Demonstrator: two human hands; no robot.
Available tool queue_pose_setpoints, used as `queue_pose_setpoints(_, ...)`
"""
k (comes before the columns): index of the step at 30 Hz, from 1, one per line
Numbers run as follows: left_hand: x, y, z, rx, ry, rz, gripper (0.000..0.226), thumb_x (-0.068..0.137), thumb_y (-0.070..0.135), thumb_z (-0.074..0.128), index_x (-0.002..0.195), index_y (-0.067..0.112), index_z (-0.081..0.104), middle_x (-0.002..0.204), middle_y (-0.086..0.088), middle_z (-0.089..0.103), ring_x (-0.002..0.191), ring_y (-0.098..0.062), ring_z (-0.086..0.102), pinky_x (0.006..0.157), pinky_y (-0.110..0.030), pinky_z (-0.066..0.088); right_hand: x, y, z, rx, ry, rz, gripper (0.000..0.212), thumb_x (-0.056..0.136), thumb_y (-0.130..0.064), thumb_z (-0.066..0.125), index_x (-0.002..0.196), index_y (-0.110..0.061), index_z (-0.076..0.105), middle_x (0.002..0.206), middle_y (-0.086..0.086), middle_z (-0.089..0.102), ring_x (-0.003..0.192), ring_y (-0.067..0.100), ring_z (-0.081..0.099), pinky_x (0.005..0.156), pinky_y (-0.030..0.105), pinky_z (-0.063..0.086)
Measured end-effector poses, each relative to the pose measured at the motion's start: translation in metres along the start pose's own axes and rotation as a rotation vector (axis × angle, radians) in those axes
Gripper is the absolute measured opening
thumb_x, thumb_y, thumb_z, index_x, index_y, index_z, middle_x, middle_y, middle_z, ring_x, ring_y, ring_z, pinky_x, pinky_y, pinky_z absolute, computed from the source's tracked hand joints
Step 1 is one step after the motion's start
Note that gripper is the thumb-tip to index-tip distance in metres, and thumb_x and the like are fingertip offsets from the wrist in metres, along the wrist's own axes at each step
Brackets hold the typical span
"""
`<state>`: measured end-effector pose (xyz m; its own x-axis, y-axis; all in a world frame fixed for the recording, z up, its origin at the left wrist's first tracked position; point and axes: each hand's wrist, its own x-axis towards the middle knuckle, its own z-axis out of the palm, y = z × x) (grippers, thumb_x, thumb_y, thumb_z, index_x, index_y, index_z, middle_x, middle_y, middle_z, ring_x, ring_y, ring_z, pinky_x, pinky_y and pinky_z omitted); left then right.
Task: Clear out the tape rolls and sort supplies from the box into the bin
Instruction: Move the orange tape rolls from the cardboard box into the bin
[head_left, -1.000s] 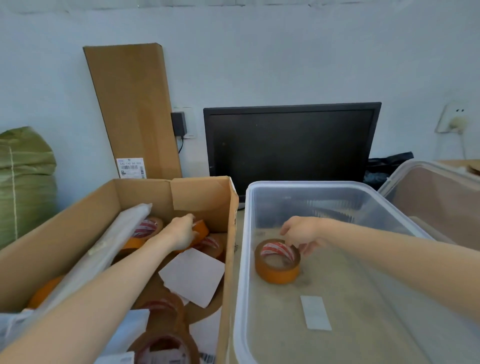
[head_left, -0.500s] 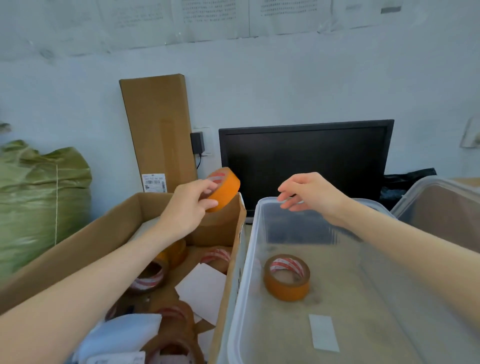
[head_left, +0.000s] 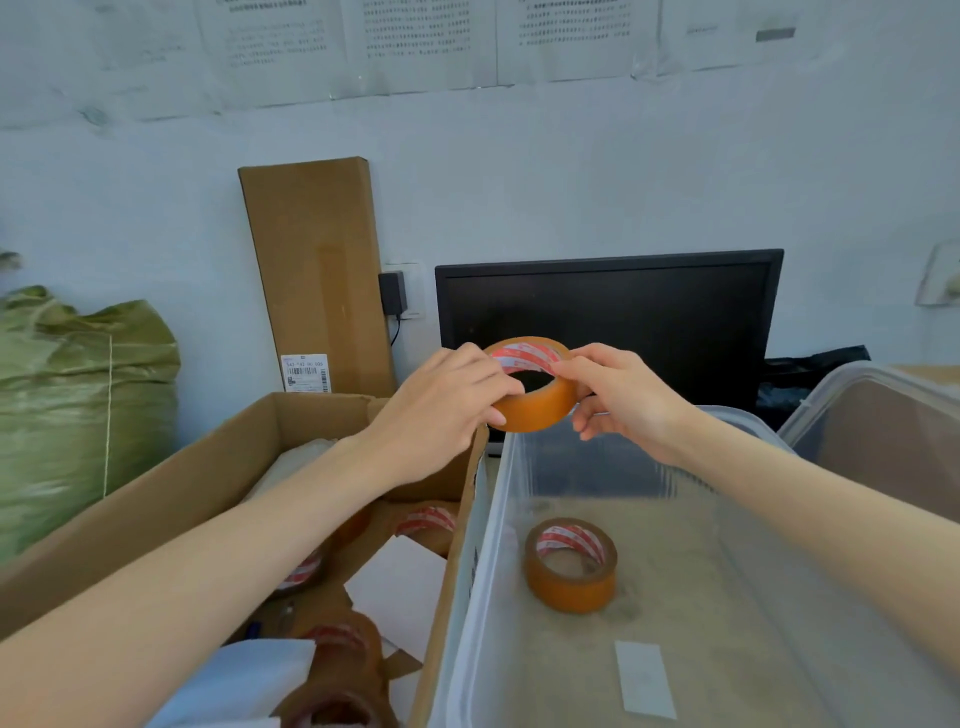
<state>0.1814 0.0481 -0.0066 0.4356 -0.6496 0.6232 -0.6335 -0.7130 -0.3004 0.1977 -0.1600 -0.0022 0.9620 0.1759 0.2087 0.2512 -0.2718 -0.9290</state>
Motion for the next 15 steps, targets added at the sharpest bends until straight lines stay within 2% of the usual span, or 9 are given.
queue_pose_setpoints(2,-0.002,-0.004,0.004,0.007,0.025,0.033,0.024,0.084,0.015,0.068,0.108,0.012,0.067,0.106,-0.005,0.066,0.101,-0.022,0.057,0.085,-0.027,0.035,0.001,0.0,-0.001,-0.002,0.004,0.016,0.029,0.097,-0.029,0.052,0.123,-0.017,0.053,0.082,0.01,0.063,0.06,0.018,0.063,0.061,0.03,0.056)
queue_pose_setpoints(4,-0.003,-0.009,0.008,-0.065,0.046,-0.017,0.021,0.089,0.023,0.062,0.108,0.015,0.065,0.11,-0.003,0.062,0.103,-0.016,0.054,0.087,-0.022,0.035,0.002,0.001,-0.005,-0.03,0.004,0.05,0.025,0.098,-0.024,0.048,0.12,-0.016,0.054,0.079,0.01,0.064,0.058,0.019,0.065,0.061,0.031,0.058)
queue_pose_setpoints(8,-0.013,-0.022,0.018,-0.251,0.06,-0.297,0.025,0.096,0.031,0.051,0.117,0.019,0.057,0.119,0.005,0.052,0.108,-0.001,0.044,0.088,-0.013,0.036,0.004,0.007,-0.014,-0.176,-0.058,0.212,0.027,0.097,-0.026,0.046,0.117,-0.013,0.057,0.08,0.014,0.066,0.059,0.022,0.067,0.06,0.031,0.058)
queue_pose_setpoints(11,-0.025,-0.029,0.032,-0.34,-0.009,-0.448,0.017,0.098,0.031,0.045,0.112,0.025,0.054,0.111,0.012,0.052,0.103,-0.003,0.05,0.088,-0.018,0.045,0.005,0.013,-0.015,-0.314,-0.136,0.298,0.029,0.098,-0.026,0.046,0.122,-0.012,0.054,0.084,0.014,0.066,0.058,0.021,0.067,0.057,0.031,0.057)
queue_pose_setpoints(15,-0.037,-0.035,0.046,-0.472,-0.015,-0.637,0.012,0.098,0.033,0.044,0.107,0.03,0.052,0.104,0.013,0.057,0.098,-0.005,0.055,0.08,-0.015,0.044,0.008,0.027,-0.013,-0.476,-0.225,0.385,0.025,0.096,-0.016,0.05,0.121,-0.014,0.053,0.102,0.013,0.065,0.081,0.023,0.07,0.067,0.035,0.061)
